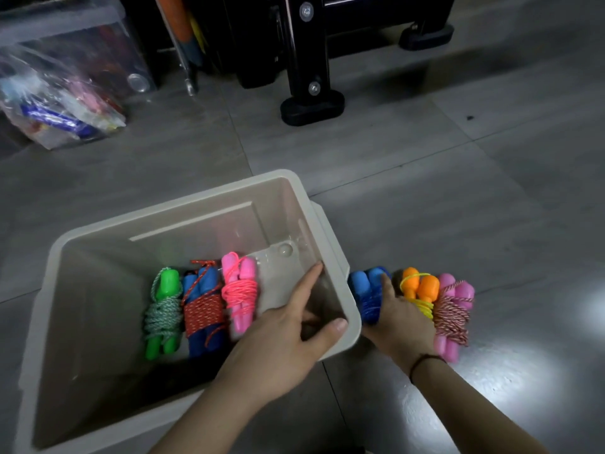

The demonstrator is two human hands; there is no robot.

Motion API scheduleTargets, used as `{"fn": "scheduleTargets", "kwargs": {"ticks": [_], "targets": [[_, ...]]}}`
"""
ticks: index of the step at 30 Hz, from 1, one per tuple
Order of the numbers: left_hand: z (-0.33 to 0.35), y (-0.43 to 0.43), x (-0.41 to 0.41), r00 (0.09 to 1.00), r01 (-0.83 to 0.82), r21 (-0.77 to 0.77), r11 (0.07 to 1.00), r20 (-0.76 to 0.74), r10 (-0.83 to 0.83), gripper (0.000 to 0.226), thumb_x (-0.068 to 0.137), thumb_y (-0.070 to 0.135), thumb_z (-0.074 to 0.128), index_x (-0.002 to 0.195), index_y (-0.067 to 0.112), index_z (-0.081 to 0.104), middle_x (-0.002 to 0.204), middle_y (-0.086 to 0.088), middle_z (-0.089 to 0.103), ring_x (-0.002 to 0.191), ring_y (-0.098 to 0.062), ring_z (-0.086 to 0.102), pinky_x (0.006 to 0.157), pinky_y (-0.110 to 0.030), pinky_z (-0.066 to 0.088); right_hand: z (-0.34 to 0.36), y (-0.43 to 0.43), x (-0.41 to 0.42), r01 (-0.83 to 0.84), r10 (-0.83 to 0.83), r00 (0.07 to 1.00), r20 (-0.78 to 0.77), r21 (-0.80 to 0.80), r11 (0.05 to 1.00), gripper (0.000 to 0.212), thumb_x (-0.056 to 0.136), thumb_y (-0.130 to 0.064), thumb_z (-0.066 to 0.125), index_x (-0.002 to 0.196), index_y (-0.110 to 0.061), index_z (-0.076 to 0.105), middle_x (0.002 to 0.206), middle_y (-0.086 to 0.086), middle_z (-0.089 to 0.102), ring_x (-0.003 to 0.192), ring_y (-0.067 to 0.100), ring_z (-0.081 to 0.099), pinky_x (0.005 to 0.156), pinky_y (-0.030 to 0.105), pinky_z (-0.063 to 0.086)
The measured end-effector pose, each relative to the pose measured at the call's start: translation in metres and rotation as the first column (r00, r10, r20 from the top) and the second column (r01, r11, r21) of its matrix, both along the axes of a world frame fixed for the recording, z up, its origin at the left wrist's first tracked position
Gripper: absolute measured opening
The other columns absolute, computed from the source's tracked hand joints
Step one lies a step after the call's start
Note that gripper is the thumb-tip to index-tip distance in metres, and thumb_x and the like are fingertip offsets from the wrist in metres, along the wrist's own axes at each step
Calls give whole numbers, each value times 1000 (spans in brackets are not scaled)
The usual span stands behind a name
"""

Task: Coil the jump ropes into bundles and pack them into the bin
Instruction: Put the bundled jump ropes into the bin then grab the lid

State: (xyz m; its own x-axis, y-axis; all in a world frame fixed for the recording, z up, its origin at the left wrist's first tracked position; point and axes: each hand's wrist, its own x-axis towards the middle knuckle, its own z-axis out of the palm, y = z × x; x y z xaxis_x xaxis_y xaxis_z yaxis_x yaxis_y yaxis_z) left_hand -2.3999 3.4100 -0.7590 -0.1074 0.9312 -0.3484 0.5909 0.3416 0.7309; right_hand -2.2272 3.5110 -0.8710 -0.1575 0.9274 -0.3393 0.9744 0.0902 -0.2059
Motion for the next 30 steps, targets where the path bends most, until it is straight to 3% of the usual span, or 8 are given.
{"fn": "scheduleTargets", "kwargs": {"ticks": [3, 6, 10, 12, 15, 21, 26, 30], "targets": [[-3, 2, -1, 1000, 3, -9, 1000, 7, -3, 74, 79, 68, 51, 131, 72, -1, 104, 22, 67, 100, 6, 60, 96, -29, 46, 48, 20, 5, 311, -474, 650, -594, -361, 879, 50, 84, -24, 66, 129, -12, 48, 89, 5, 65, 70, 14, 65, 63, 24, 52], [-3, 4, -3, 973, -77, -23, 997, 214, 80, 57, 82, 65, 52, 128, 72, 19, 96, 20, 67, 95, 5, 61, 94, -24, 47, 112, 19, 9, 219, -454, 210, -866, -411, 885, 61, 80, -16, 69, 134, -28, 44, 99, -5, 62, 66, -1, 68, 52, 12, 50], [3, 10, -10, 774, -294, -76, 953, 567, 284, 46, 80, 65, 48, 125, 60, 40, 99, 6, 72, 78, -12, 68, 67, -21, 52, 155, -12, -20, -40, -133, 402, -906, -162, 986, 88, 66, -52, 75, 140, -52, 27, 114, -20, 59, 99, 4, 63, 81, 25, 54], [3, 8, -16, 621, -353, -52, 934, 734, 276, 60, 77, 65, 56, 133, 45, 44, 110, 2, 70, 91, -20, 69, 73, -31, 56, 146, -28, -42, -183, 230, 689, -688, 142, 973, 91, 67, -68, 58, 144, -49, 14, 122, -22, 53, 108, 5, 49, 92, 29, 43], [0, 4, -23, 483, -518, -36, 854, 812, 327, 57, 78, 37, 70, 130, 20, 52, 124, -6, 65, 109, -18, 63, 85, -30, 55, 125, -50, -65, -365, 491, 771, -406, 349, 863, 85, 74, -70, 41, 146, -47, 4, 135, -25, 42, 121, 10, 35, 97, 32, 28], [-9, 22, -66, 644, -542, -164, 824, 548, 533, 36, 74, 29, 71, 106, 14, 61, 100, -14, 71, 88, -29, 68, 78, -51, 54, 102, -31, -51, -199, 412, 749, -519, 417, 887, 68, 86, -54, 43, 148, -34, 23, 156, -12, 21, 141, 12, 21, 114, 30, 20], [-46, 53, -88, 759, -505, -279, 817, 306, 574, 38, 71, 31, 82, 98, 10, 66, 89, -19, 72, 77, -30, 68, 71, -46, 55, 81, -16, -45, -162, -140, 419, -897, -226, 961, 61, 89, -34, 58, 137, -56, 27, 117, -55, 40, 118, -22, 39, 101, 15, 36], [-83, 72, -76, 843, -468, -277, 839, 145, 518, 47, 64, 47, 81, 95, 16, 64, 83, -7, 70, 68, -22, 66, 59, -33, 55, 77, -20, -47, -151, -231, 333, -914, -293, 944, 60, 91, -25, 55, 138, -53, 30, 110, -57, 41, 107, -32, 38, 90, 3, 40]]}}
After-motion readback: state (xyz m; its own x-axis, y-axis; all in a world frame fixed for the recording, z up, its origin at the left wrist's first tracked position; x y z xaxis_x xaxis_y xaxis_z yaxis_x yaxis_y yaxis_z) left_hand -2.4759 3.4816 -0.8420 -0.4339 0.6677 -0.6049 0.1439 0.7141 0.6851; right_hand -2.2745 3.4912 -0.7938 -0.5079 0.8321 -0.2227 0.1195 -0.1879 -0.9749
